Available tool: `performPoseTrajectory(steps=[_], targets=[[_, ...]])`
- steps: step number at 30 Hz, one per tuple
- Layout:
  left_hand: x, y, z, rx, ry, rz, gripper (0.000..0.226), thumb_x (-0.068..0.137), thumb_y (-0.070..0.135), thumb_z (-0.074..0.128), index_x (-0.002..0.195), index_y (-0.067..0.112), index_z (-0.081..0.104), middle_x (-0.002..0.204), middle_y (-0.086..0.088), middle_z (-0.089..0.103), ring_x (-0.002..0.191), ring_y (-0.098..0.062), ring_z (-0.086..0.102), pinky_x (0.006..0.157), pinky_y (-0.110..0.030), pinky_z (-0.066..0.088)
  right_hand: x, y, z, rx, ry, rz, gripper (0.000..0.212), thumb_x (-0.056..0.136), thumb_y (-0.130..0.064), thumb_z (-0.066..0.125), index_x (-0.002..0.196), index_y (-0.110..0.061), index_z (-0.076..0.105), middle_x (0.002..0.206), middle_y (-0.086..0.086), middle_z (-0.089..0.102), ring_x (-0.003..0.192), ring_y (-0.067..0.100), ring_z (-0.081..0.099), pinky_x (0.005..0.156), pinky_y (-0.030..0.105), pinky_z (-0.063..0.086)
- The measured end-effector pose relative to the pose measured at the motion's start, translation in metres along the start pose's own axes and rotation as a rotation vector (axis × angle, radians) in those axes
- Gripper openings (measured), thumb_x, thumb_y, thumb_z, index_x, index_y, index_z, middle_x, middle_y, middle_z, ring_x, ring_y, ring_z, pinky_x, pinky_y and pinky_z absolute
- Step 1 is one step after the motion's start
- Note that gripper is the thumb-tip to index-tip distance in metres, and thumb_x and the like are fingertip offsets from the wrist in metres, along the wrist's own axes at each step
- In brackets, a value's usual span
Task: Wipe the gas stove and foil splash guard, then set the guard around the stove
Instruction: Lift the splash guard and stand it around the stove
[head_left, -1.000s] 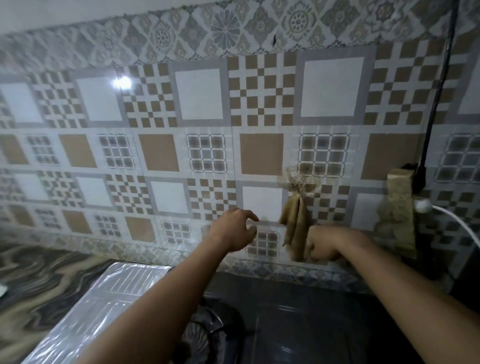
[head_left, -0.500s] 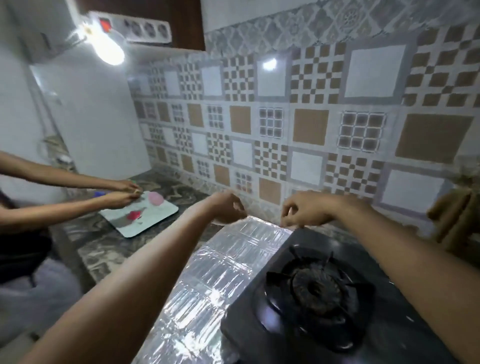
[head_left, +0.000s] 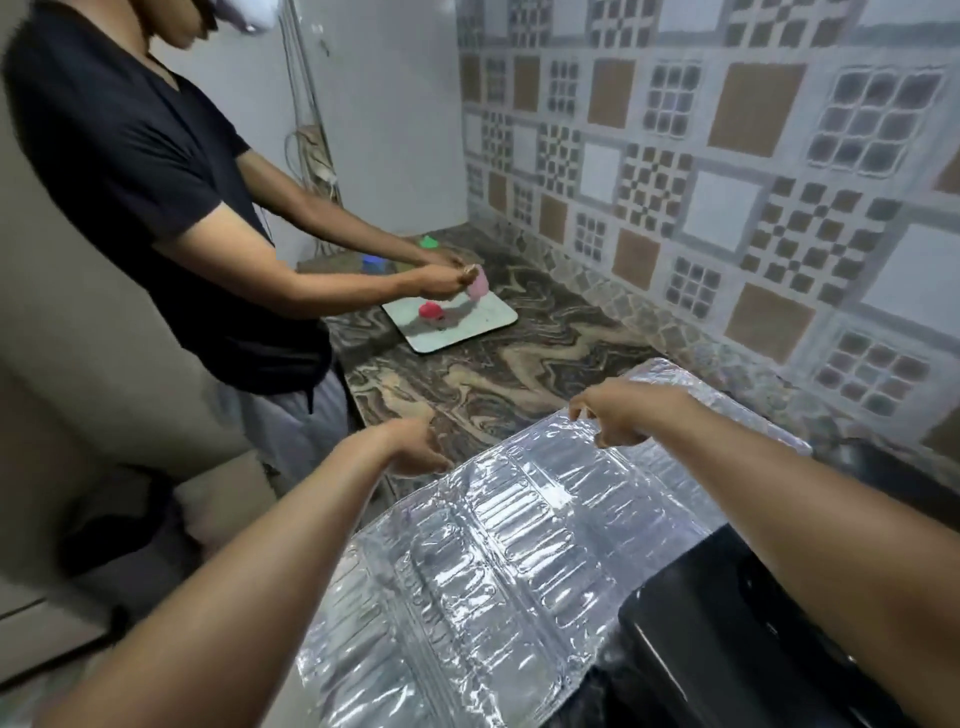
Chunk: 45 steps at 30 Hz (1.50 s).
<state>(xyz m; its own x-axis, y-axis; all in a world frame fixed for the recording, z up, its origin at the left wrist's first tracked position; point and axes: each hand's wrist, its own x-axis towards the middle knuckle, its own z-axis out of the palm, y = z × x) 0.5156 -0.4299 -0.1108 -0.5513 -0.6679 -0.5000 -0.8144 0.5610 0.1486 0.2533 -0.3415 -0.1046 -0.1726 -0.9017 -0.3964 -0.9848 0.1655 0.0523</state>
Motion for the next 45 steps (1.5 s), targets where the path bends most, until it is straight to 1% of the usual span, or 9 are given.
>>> performPoseTrajectory(steps=[9, 14, 22, 27, 31, 35, 39, 42, 45], targets=[[0.063, -0.045, 0.066, -0.096, -0.090, -0.242, 0.075, 0.086, 0.059, 0.063, 0.138, 0.006, 0.053, 0.143, -0.010, 0.054, 0.125, -0.029, 0.054, 0.104, -0.037, 0.043, 0.111, -0.008, 0.051, -0.099, -0.089, -0.055, 0.065, 0.089, -0.018, 0.073, 0.148, -0.017, 0.045, 0.145, 0.014, 0.052, 0.123, 0.032, 0.058, 0.098, 0.033, 0.047], [0.086, -0.052, 0.098, -0.168, -0.093, -0.388, 0.116, 0.072, 0.069, 0.071, 0.155, 0.010, 0.016, 0.158, -0.012, 0.035, 0.140, -0.035, 0.041, 0.115, -0.050, 0.034, 0.148, -0.001, 0.075, -0.232, -0.130, -0.098, 0.106, 0.081, -0.021, 0.081, 0.161, -0.028, 0.012, 0.168, -0.001, 0.006, 0.151, 0.030, 0.019, 0.115, 0.051, 0.035], [0.102, -0.060, 0.116, -0.253, -0.064, -0.461, 0.109, 0.065, 0.056, 0.085, 0.145, 0.014, 0.025, 0.140, -0.009, 0.050, 0.122, -0.033, 0.052, 0.102, -0.047, 0.044, 0.179, 0.023, 0.086, -0.212, -0.177, -0.093, 0.124, 0.066, -0.045, 0.089, 0.159, -0.029, 0.009, 0.167, 0.001, 0.014, 0.146, 0.038, 0.029, 0.113, 0.060, 0.032], [0.104, -0.066, 0.113, -0.230, -0.102, -0.492, 0.115, 0.056, 0.065, 0.083, 0.142, 0.014, 0.027, 0.137, -0.008, 0.054, 0.122, -0.034, 0.053, 0.103, -0.047, 0.044, 0.190, 0.023, 0.082, -0.271, -0.196, -0.042, 0.133, 0.067, -0.057, 0.083, 0.160, -0.028, -0.008, 0.168, -0.003, 0.005, 0.152, 0.037, 0.014, 0.117, 0.070, 0.004], [0.103, -0.072, 0.106, -0.128, -0.141, -0.461, 0.108, 0.051, 0.080, 0.075, 0.133, 0.012, 0.052, 0.131, -0.004, 0.061, 0.117, -0.030, 0.057, 0.101, -0.047, 0.047, 0.183, 0.021, 0.068, -0.345, -0.169, -0.036, 0.155, 0.055, -0.072, 0.081, 0.156, -0.013, -0.020, 0.168, 0.002, 0.011, 0.152, 0.033, 0.020, 0.110, 0.074, -0.010], [0.093, -0.073, 0.074, -0.064, -0.131, -0.445, 0.065, 0.059, 0.073, 0.077, 0.078, 0.013, 0.061, 0.100, 0.000, 0.064, 0.091, -0.024, 0.061, 0.088, -0.038, 0.053, 0.170, 0.027, 0.042, -0.306, -0.044, -0.046, 0.118, 0.077, -0.063, 0.072, 0.158, -0.017, 0.001, 0.160, 0.000, 0.036, 0.145, 0.026, 0.037, 0.109, 0.074, -0.016], [0.071, -0.072, 0.020, -0.021, -0.055, -0.474, 0.061, 0.073, 0.061, 0.076, 0.106, 0.010, 0.072, 0.086, 0.002, 0.067, 0.091, -0.023, 0.068, 0.086, -0.036, 0.056, 0.135, 0.030, -0.014, -0.282, 0.070, -0.051, 0.036, 0.095, -0.043, 0.053, 0.129, -0.032, 0.057, 0.132, 0.000, 0.064, 0.130, 0.024, 0.053, 0.115, 0.070, 0.006], [0.052, -0.068, -0.020, 0.069, 0.047, -0.483, 0.046, 0.083, 0.049, 0.071, 0.114, 0.015, 0.070, 0.115, -0.001, 0.070, 0.111, -0.025, 0.066, 0.096, -0.042, 0.054, 0.102, 0.036, -0.053, -0.275, 0.150, -0.032, 0.029, 0.089, -0.027, 0.059, 0.116, -0.035, 0.067, 0.119, 0.004, 0.069, 0.114, 0.026, 0.062, 0.098, 0.043, 0.043], [0.021, -0.052, -0.059, 0.083, 0.186, -0.483, 0.047, 0.079, 0.043, 0.070, 0.120, 0.022, 0.066, 0.130, -0.002, 0.063, 0.118, -0.027, 0.062, 0.093, -0.044, 0.053, 0.058, 0.048, -0.086, -0.230, 0.214, 0.001, 0.030, 0.084, -0.015, 0.057, 0.105, -0.031, 0.071, 0.108, 0.005, 0.072, 0.091, 0.027, 0.065, 0.078, 0.033, 0.054]])
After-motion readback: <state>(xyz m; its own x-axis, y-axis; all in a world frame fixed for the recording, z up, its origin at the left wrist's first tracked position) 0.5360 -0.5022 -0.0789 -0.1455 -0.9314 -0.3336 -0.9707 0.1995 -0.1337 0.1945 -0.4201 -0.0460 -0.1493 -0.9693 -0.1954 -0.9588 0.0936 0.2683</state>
